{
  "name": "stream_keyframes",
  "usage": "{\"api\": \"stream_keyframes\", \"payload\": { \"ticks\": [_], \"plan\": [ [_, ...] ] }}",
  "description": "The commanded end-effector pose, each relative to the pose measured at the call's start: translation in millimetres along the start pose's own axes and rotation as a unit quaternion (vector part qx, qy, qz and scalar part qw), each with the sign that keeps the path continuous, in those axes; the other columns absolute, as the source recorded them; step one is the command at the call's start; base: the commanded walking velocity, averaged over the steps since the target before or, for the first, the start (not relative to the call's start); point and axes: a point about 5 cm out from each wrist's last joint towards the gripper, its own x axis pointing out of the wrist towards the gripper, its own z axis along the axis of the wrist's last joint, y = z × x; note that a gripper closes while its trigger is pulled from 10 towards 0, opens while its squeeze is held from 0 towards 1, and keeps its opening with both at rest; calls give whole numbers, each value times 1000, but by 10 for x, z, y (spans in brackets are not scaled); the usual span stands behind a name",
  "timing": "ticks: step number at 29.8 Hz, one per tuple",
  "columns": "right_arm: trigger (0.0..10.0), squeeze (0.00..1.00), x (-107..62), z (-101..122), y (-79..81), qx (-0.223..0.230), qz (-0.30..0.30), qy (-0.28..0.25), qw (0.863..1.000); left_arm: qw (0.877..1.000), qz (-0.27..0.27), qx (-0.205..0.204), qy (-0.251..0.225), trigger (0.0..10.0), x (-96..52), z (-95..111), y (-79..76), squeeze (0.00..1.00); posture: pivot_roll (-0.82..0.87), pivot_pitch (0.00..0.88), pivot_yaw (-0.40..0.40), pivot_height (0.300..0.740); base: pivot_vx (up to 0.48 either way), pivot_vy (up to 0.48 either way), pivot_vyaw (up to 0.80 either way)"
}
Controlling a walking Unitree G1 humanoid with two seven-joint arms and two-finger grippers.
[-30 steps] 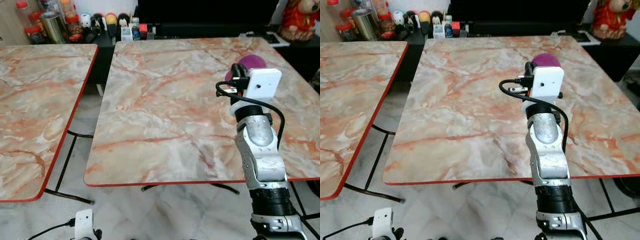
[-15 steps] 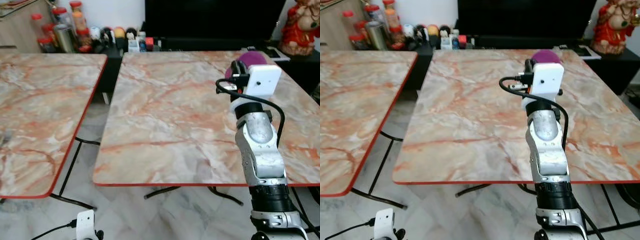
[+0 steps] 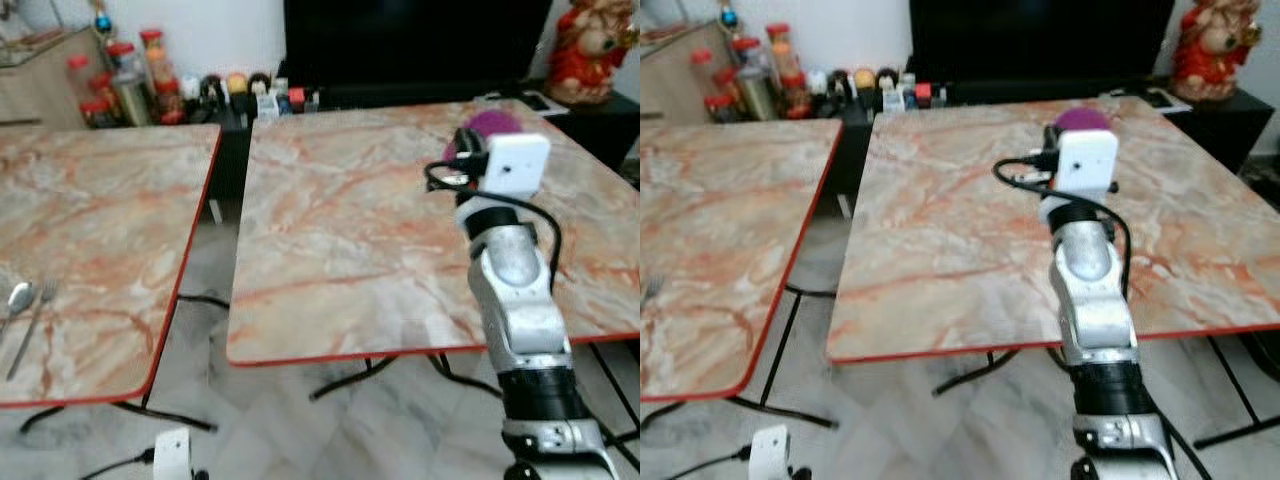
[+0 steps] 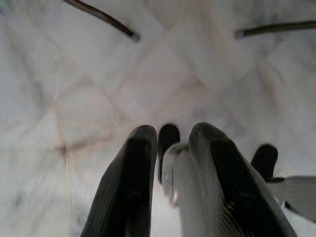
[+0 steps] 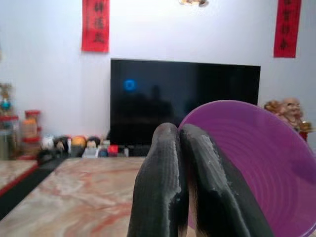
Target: Setting the table
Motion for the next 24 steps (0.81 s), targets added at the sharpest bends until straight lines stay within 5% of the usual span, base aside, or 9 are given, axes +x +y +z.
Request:
{"api": "stream_keyframes", "payload": {
  "ticks": [1, 24],
  "plan": [
    [10000, 0, 42, 74, 99, 3, 16, -12, 1000, 1000, 9, -6, 13, 10000, -14, -72, 52, 0, -140, 65, 5, 740, 0, 345, 0],
    [10000, 0, 60, 89, 105, 4, 12, -11, 1000, 1000, 8, -5, 11, 10000, -9, -42, 51, 0, -129, 96, 21, 740, 0, 345, 0]
  ]
}}
